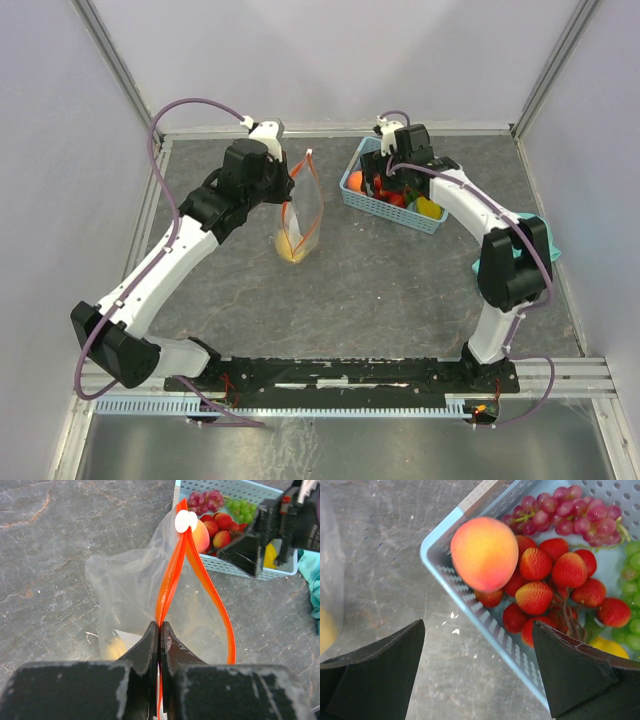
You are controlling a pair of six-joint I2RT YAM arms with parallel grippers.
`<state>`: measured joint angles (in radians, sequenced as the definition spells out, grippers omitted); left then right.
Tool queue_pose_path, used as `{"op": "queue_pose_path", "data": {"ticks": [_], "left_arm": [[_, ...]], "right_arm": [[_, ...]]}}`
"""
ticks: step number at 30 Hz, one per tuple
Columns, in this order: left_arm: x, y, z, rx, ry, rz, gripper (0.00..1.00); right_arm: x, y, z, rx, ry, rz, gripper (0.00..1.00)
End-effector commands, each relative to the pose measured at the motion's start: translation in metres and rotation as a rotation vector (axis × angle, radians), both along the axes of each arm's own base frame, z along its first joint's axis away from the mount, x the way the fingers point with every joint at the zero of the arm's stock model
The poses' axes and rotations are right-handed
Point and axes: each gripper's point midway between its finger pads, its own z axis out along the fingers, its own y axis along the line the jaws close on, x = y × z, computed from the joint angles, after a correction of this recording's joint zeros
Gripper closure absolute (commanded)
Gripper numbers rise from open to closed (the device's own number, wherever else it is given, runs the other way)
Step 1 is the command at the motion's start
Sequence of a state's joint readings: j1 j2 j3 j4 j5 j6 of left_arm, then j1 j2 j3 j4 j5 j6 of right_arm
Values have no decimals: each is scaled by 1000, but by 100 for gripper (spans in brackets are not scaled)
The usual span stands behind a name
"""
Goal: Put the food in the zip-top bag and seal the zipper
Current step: Pick up the fake fruit from the bin.
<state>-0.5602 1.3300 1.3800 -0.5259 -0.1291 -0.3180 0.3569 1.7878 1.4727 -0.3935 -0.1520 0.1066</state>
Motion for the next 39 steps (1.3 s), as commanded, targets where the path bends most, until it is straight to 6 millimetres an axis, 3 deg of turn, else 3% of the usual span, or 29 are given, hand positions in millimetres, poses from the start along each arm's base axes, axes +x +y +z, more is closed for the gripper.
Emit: {"op": "queue_pose_path", "data": {"ticks": [1, 10, 16, 26, 34, 39], "left_arm": [[5, 2, 17, 58, -65, -46, 97], [8, -1, 16, 79, -66, -71, 97], [11, -3, 13, 93, -56, -78, 97], [11, -6, 7, 94, -38, -83, 97], [10, -7, 8, 86, -39, -92, 97], [9, -7, 6, 84, -34, -93, 97]], "right_arm": [[45, 0, 13, -24, -123, -26, 5], [80, 21, -20, 12, -120, 5, 6], [92, 36, -38, 52, -91, 39, 4], [84, 43, -73, 65, 0, 74, 3], [80, 38, -70, 61, 7, 67, 13], [72, 27, -71, 13, 69, 39, 10]]}}
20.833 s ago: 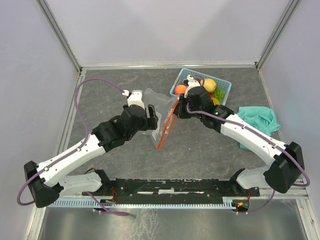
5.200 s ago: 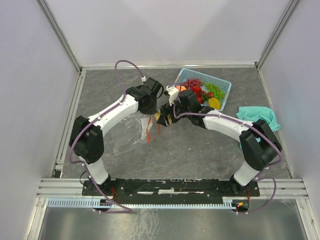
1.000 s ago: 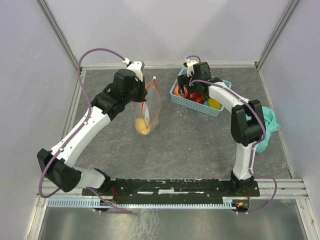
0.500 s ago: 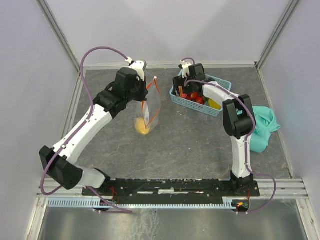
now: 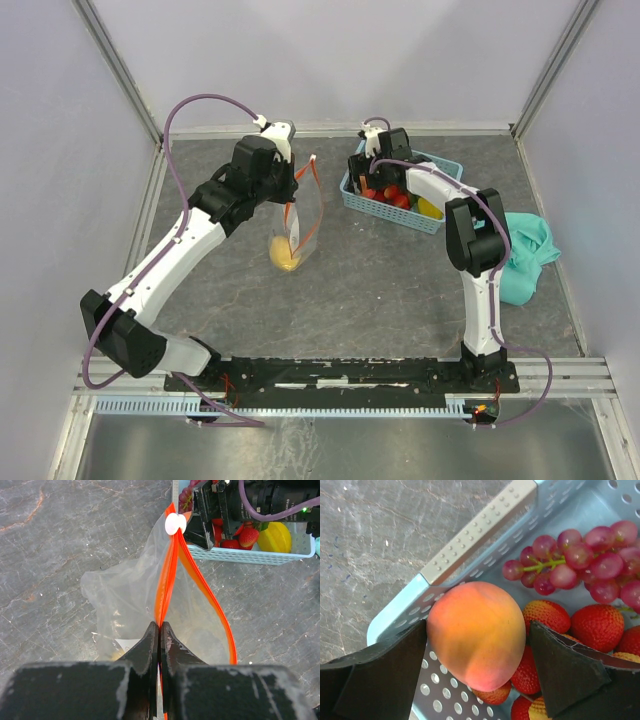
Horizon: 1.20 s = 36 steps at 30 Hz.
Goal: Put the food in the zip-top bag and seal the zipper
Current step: Pick up the fake fruit from the bin.
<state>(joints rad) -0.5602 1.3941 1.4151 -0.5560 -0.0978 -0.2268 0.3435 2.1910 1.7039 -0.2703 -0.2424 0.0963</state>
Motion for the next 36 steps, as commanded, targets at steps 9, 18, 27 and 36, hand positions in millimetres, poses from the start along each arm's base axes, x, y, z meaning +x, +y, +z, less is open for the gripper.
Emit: {"op": "queue_pose_path", "data": {"ticks": [9, 18, 27, 36], "left_arm": [[1, -2, 18, -12, -47, -30, 97], [2, -5, 14, -19, -36, -37, 97], [1, -6, 14, -22, -36, -39, 97], [2, -4, 14, -20, -44, -32, 97]], "right_arm": [[-12, -17, -12, -79, 143, -64, 9], [-17, -5, -22, -33, 202, -27, 8], [-9, -8, 6, -16, 93, -45, 17], [-14, -18, 61, -6, -40, -68, 27]]}}
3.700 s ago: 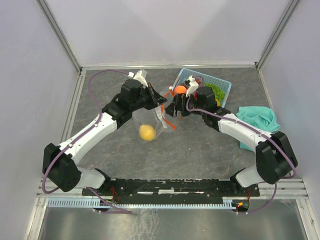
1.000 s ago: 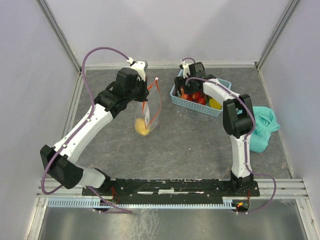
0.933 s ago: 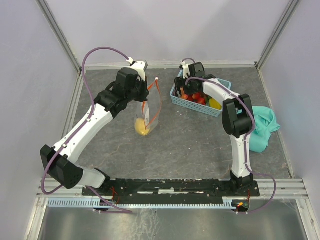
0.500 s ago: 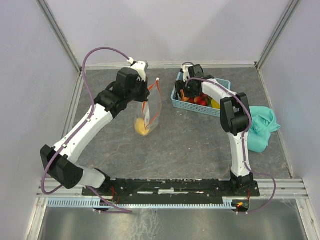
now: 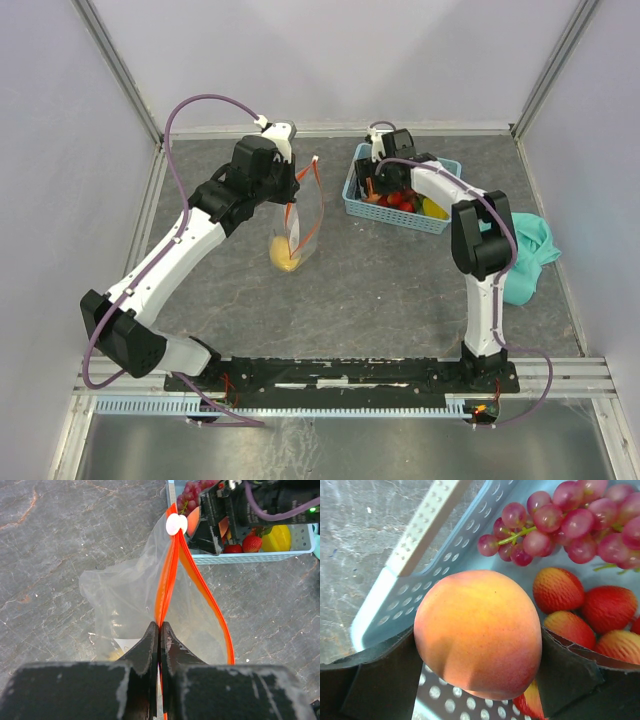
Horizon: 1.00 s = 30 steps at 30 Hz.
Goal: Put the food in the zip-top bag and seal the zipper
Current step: Pick up the fake fruit from the bin.
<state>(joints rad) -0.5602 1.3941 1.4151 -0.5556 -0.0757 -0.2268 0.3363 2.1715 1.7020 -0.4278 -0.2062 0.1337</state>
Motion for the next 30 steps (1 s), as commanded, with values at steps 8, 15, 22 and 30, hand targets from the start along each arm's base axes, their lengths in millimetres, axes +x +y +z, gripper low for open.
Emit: {"op": "queue_pose_path", "data": {"ticks": [8, 15, 22, 30], "left_arm": [[5, -1, 18, -15, -62, -18, 97], [5, 1, 26, -15, -84, -14, 97], [4, 1, 31, -21, -93, -14, 97], [1, 5, 36, 0, -98, -20, 97]], "right_arm": [[-7, -10, 113, 42, -234, -18, 28], [-44, -8, 179, 130, -328, 6, 29], [-106, 18, 251, 196, -450, 145, 29], [-180, 92, 290, 336, -573, 432, 29]]}}
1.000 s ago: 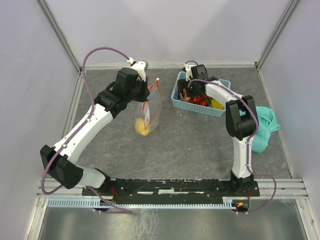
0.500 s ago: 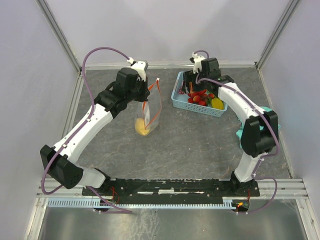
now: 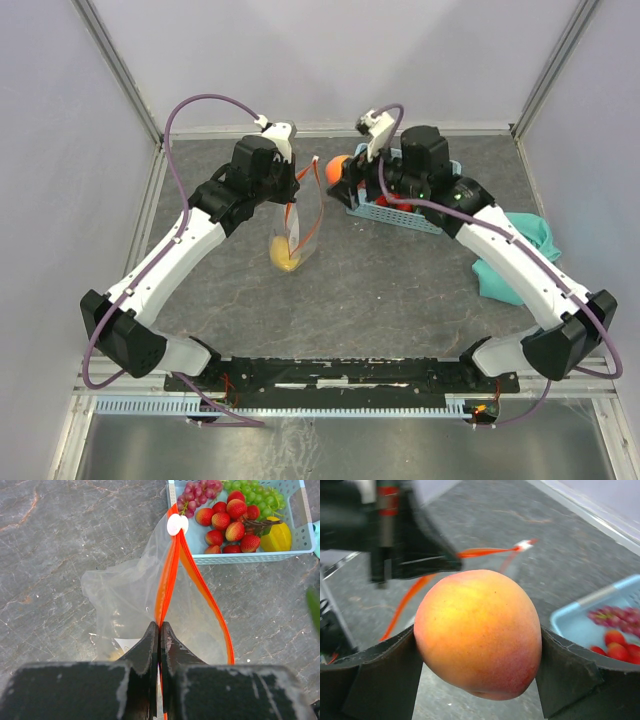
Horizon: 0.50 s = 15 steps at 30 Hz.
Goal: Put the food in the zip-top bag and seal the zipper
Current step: Pick up the fake fruit from the bin, then place the fake fruit in the zipper food storage bag.
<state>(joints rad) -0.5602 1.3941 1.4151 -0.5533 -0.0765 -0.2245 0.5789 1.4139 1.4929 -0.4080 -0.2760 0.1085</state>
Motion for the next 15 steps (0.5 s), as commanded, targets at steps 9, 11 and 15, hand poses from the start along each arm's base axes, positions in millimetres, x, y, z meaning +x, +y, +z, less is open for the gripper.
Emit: {"op": "queue_pose_path", "data": {"ticks": [9, 11, 15], "left_arm": [[-9, 0, 43, -22, -102, -72, 97], [-10, -1, 44, -26, -101, -80, 97], [-14, -5, 44, -41, -93, -107, 97]], "right_arm": [[-58, 75, -8, -30, -231, 344, 32], [-59, 82, -15, -43, -232, 362, 32], [-57, 93, -26, -53, -223, 379, 33]]}}
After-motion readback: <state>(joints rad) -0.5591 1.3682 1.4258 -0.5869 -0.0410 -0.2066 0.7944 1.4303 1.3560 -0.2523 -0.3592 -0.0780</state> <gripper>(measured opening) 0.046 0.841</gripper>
